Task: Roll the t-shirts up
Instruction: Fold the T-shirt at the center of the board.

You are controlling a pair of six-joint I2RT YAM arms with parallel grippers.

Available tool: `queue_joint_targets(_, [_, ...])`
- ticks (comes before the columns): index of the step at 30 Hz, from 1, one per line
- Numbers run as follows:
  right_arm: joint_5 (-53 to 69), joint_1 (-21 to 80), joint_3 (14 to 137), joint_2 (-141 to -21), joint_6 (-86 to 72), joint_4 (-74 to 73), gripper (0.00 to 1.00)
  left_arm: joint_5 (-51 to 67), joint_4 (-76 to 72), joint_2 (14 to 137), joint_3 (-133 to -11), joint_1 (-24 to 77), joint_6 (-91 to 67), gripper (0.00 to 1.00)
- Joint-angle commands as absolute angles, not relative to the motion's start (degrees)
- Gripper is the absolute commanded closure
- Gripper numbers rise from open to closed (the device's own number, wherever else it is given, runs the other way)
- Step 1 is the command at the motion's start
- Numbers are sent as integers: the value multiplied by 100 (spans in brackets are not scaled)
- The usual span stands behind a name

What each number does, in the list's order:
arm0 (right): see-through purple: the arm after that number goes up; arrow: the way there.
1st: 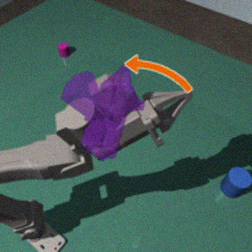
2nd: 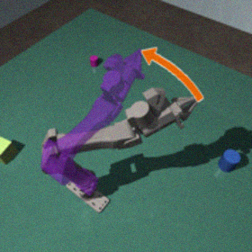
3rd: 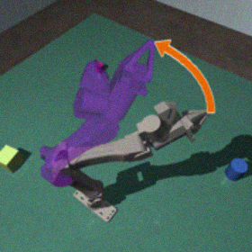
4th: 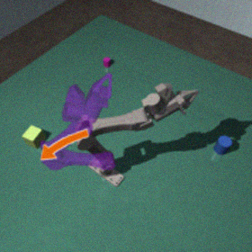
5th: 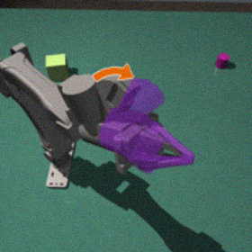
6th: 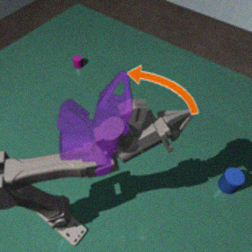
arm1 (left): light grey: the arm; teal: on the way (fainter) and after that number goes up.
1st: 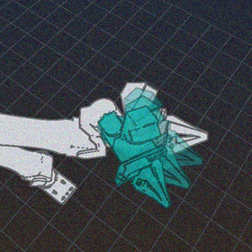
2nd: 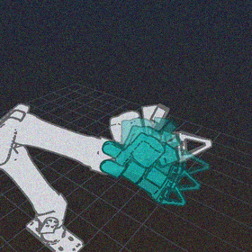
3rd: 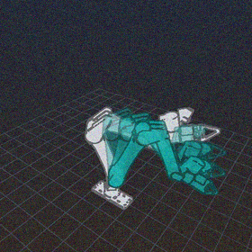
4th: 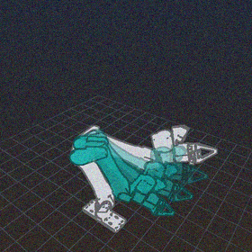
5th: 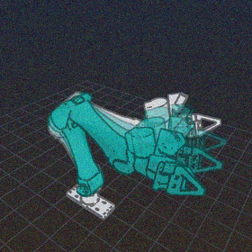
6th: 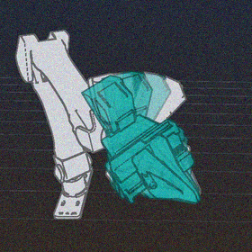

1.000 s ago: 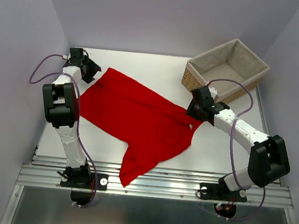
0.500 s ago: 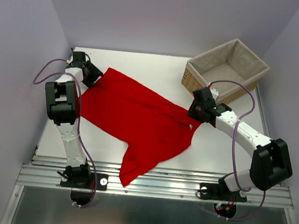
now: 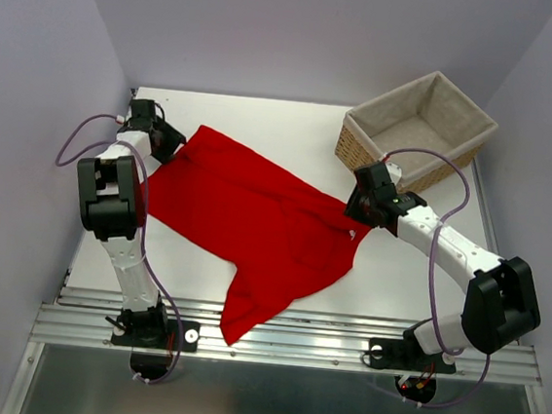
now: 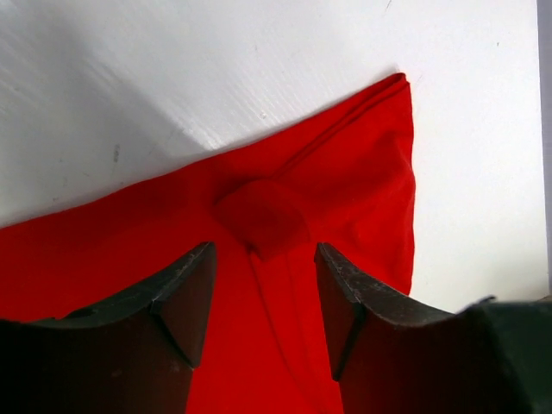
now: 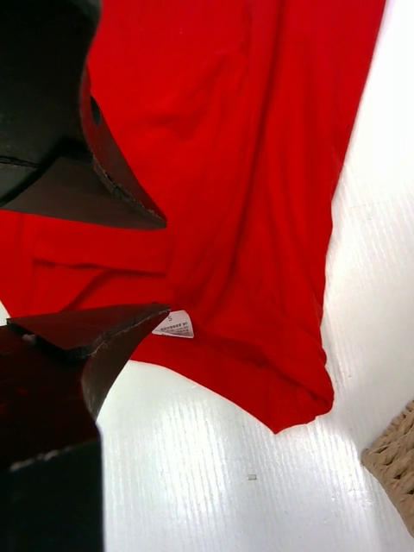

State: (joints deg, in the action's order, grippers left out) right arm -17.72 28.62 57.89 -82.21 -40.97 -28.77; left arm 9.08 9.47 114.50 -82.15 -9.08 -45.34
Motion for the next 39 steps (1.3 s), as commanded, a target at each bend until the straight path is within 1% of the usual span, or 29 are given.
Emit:
queue_joint_targets(1, [-1802, 2927, 5722, -8025, -4166, -2900, 54, 1011, 651, 11259, -8068, -896, -4886, 40])
queue_joint_targets(7, [-1811, 2927, 5669, -7937, -4184, -2935, 54, 1019, 668, 11426, -8235, -897, -4966, 39])
queue_joint_targets(10, [-1828, 2927, 5660, -7928, -4201, -2936, 54, 1089, 633, 11496, -8253, -896, -5001, 40])
queue_joint_targets(12, [-1837, 2927, 5660, -7919, -4201, -2944, 54, 1099, 615, 11557, -8262, -888, -5001, 43])
queue_joint_targets(14, [-1846, 2927, 5669, -7919, -4210, -2953, 54, 1107, 615, 11610, -8271, -879, -4992, 49])
queue_joint_targets(15, [-1846, 2927, 5669, -7919, -4210, -2962, 54, 1107, 615, 11628, -8271, -879, -4992, 50])
queue_joint_targets(16, [-1846, 2927, 5669, -7919, -4210, -2953, 54, 1099, 615, 11637, -8271, -879, -4992, 52])
queue_joint_targets(18, [-1854, 2927, 5686, -7928, -4201, -2971, 54, 1090, 615, 11663, -8271, -879, -4983, 53])
queue_joint_targets(20, [-1854, 2927, 5704, -7910, -4210, -2979, 54, 1090, 615, 11680, -8279, -879, -4975, 57])
queue_joint_targets(22, [-1863, 2979, 5722, -7893, -4193, -3006, 54, 1090, 615, 11707, -8332, -879, -4948, 67])
queue_joint_targets(23, [-1915, 3040, 5748, -7884, -4175, -3041, 54, 1099, 633, 11733, -8358, -879, -4931, 76])
queue_joint_targets(24, [-2299, 3145, 5818, -7910, -4157, -3267, 54, 1116, 642, 11759, -8445, -879, -4878, 85])
queue_joint_targets(25, [-2485, 3268, 6036, -7945, -4140, -3409, 54, 1116, 668, 11777, -8498, -870, -4834, 100])
queue_joint_targets(28, [-2768, 3673, 6415, -8094, -4078, -3734, 52, 1003, 773, 11734, -8736, -835, -4598, 100])
queue_joint_targets(30, [-2646, 3858, 6451, -8112, -4017, -3692, 50, 915, 878, 11716, -8920, -774, -4378, 100])
queue_joint_targets(36, [-2199, 4464, 6416, -8279, -4174, -3569, 48, 370, 1783, 11733, -10193, -502, -3288, 100])
queue_joint_targets(39, [-1961, 4570, 6285, -8279, -4332, -3455, 47, 62, 2188, 11733, -10441, -422, -2928, 100])
